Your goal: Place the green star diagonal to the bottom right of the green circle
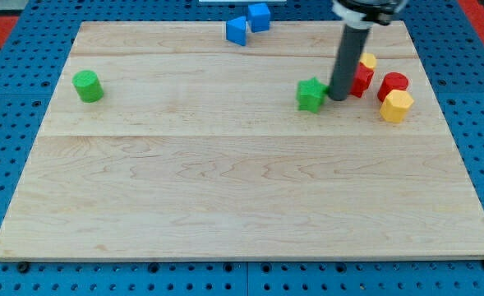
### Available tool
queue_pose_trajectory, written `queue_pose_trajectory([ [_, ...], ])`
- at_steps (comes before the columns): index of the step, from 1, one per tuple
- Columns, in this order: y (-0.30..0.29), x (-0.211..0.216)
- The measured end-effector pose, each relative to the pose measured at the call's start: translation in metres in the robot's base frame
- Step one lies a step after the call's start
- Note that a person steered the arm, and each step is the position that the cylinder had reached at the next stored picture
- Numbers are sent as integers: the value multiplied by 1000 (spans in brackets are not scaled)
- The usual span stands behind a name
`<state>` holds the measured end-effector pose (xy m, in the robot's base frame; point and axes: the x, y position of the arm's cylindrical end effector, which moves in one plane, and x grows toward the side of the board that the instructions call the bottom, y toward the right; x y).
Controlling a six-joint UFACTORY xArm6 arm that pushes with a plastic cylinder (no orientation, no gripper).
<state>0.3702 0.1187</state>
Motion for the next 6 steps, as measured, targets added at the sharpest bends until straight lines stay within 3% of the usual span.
queue_pose_trajectory([
  [4, -187, -5],
  [5, -217, 1],
  [6, -202, 27],
])
